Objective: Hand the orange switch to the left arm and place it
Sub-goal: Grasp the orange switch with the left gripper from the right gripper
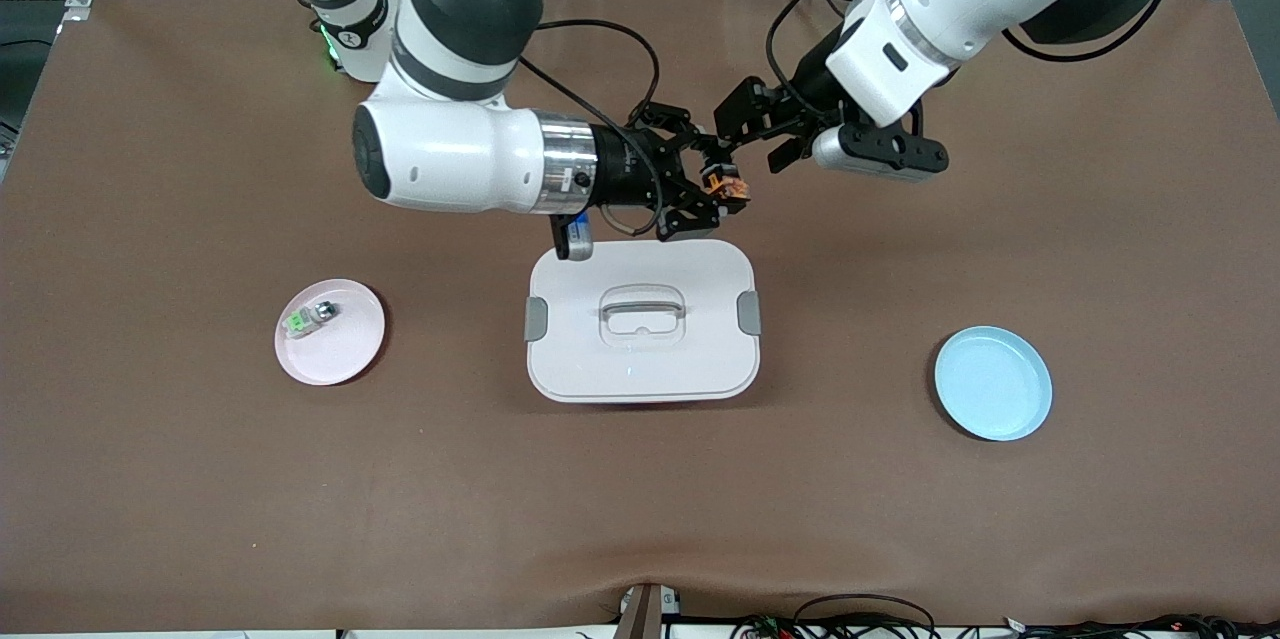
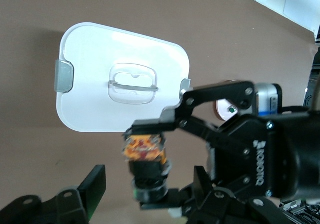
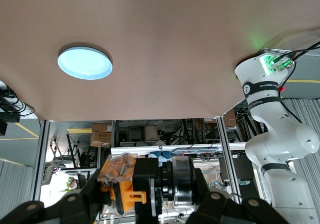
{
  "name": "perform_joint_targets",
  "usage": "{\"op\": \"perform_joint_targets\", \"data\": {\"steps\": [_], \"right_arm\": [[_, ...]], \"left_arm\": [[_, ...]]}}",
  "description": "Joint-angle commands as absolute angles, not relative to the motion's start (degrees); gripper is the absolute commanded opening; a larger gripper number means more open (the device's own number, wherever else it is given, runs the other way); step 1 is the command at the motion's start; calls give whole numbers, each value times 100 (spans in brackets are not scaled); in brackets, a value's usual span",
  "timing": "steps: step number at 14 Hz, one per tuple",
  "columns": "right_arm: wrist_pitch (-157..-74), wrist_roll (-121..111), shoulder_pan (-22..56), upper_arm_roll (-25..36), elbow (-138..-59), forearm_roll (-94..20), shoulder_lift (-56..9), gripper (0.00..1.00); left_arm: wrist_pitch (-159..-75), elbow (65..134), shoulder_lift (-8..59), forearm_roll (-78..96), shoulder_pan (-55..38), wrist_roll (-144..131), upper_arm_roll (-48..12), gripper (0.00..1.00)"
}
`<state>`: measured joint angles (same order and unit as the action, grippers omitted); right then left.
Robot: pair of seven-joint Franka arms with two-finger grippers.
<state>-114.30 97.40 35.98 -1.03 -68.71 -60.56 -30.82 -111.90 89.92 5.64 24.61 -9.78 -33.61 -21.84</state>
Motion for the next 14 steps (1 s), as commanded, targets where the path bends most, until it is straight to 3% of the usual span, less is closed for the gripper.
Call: {"op": "perform_joint_targets", "data": {"steps": [1, 5, 6, 8, 9, 13, 14], "right_arm": [[-11575, 9957, 3761, -35, -6741, -6179, -3164, 0], [-11672, 10072, 3814, -44, -6741, -6187, -3173, 0], [-11715, 10081, 3814, -44, -6741, -6257, -3173, 0], [-11725, 10081, 3814, -35, -6741, -6416, -3173, 0], [-11716, 10090, 3814, -35, -6741, -6425, -3173, 0], [-11725, 10081, 3814, -35, -6741, -6425, -3173, 0], [-11725, 10072, 3806, -35, -6741, -6425, -3164, 43]], "left_arm": [[-11276, 9254, 466, 2584, -949, -3401, -2224, 71], [-11241, 9465, 466, 2575, -905, -3393, -2215, 64], [-11233, 9475, 466, 2575, -888, -3401, -2215, 54], [-11180, 9466, 466, 2575, -879, -3419, -2215, 14], [-11145, 9466, 457, 2575, -862, -3445, -2215, 0], [-11136, 9404, 448, 2487, -818, -3358, -2092, 0], [-11136, 9413, 440, 2435, -704, -3314, -2005, 0]]}}
